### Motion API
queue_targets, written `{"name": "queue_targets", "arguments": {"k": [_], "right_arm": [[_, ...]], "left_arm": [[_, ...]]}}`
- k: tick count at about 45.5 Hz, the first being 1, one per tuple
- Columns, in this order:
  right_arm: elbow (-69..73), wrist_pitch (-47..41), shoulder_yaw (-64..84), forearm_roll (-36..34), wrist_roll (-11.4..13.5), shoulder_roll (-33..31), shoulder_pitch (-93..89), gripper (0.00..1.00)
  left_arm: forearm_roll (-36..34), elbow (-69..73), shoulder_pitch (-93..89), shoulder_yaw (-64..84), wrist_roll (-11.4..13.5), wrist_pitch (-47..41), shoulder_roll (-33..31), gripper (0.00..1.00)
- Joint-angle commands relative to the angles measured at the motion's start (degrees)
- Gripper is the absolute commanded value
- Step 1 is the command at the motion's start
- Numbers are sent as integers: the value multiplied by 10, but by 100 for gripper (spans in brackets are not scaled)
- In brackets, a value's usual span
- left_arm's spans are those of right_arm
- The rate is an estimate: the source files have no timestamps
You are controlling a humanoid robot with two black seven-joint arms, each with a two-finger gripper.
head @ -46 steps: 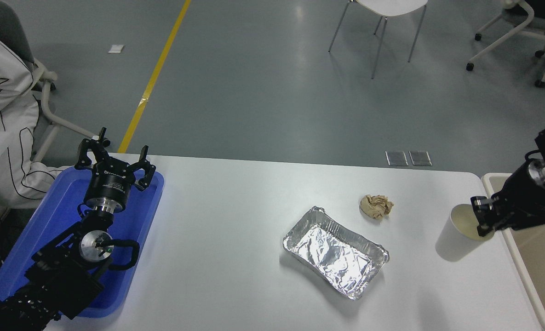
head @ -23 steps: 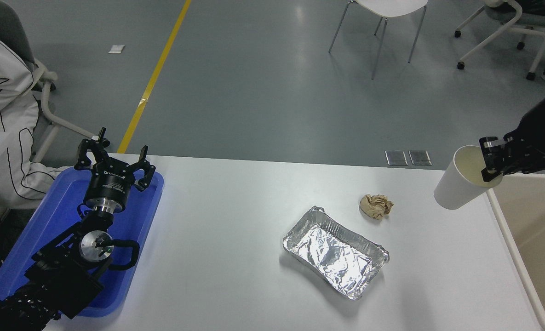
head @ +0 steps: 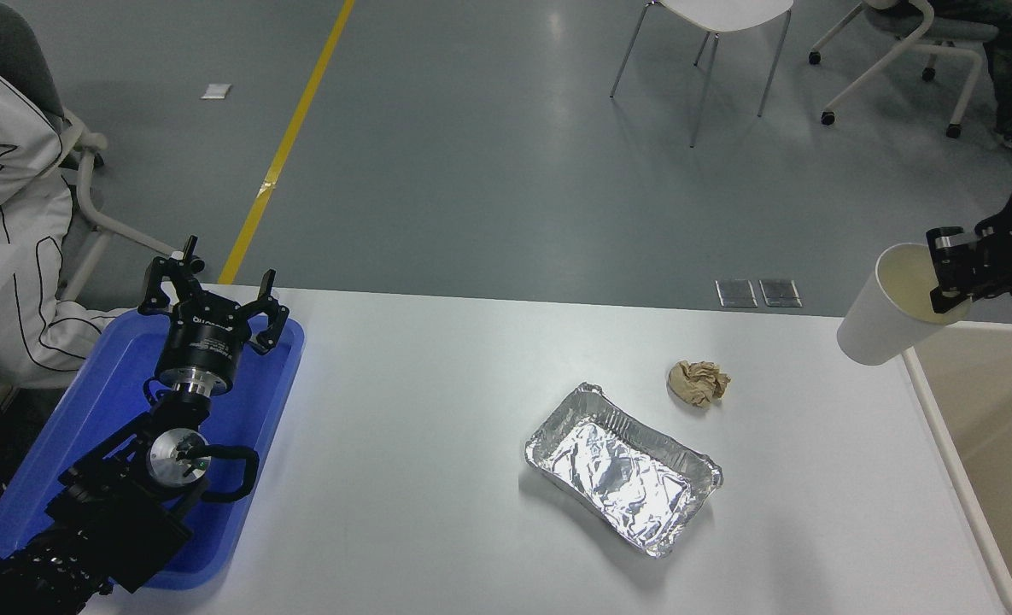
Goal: Pick up paper cup place in dustbin
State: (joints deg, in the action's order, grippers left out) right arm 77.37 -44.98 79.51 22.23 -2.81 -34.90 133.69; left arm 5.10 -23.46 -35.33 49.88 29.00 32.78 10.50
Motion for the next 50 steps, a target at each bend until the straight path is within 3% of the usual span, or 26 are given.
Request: {"name": "queue_targets", "arguments": {"k": [1,11,19,33,50], "right_arm": [[-3,0,50,-1,0,-24,3,0],[-14,0,97,4,0,-52,8,0],[-28,0,103,42,1,-139,16,0],[-79,0,117,98,1,-221,5,0],[-210,0,-28,93,1,-230,-222,0]], "left_arm": [[0,0,0,0,0,0,1,100],[0,0,1,0,0,0,1,100],[1,1,1,0,0,-1,1,100],[0,1,1,0,0,-1,1,100],[0,1,1,0,0,-1,1,100]]}}
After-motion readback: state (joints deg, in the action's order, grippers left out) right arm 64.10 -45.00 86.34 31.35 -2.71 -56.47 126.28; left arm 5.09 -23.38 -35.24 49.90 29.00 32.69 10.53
